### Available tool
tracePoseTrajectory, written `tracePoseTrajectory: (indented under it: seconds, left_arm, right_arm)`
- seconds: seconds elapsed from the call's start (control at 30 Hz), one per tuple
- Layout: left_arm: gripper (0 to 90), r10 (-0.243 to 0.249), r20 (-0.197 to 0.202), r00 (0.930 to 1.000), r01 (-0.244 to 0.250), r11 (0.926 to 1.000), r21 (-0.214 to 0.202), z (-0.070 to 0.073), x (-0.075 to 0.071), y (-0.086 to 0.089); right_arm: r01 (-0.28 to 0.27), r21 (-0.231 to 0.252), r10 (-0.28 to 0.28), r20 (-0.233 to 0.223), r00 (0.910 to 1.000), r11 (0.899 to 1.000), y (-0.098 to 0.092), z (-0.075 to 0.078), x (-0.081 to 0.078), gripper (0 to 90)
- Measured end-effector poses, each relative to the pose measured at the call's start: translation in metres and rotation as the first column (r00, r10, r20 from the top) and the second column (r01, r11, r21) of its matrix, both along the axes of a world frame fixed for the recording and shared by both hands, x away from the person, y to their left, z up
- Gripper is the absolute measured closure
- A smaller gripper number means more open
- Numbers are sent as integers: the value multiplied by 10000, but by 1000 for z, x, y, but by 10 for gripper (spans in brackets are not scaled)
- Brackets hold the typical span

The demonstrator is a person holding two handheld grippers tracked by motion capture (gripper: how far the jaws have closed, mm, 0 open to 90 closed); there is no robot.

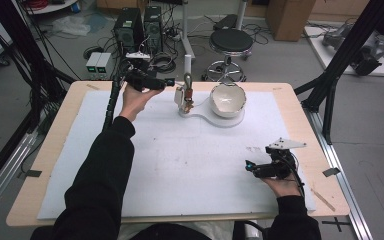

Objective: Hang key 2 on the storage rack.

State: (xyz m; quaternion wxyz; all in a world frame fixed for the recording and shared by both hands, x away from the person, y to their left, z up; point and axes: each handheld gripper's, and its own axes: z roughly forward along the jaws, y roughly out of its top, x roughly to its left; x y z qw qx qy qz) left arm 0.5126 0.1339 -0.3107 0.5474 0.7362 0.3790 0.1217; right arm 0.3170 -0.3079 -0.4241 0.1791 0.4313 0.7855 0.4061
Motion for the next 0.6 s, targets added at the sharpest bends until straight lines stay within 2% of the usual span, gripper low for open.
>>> tracePoseTrajectory:
  seconds: [0.3, 0.43, 0.6]
  left_arm:
    - [16, -277, -38, 9996, 278, 9991, 330, -7, -11, 8]
    - [17, -375, -136, 9992, 384, 9970, 672, -13, -19, 12]
    - [17, -333, -189, 9993, 347, 9962, 804, -19, -33, 24]
  right_arm:
    - [6, -8, -6, -17, 10000, 10000, 0, 0, 0, 7]
    - [21, -20, -21, -23, 10000, 10000, 0, 0, 0, 7]
    - [35, -25, -35, -11, 10000, 10000, -1, 0, 0, 7]
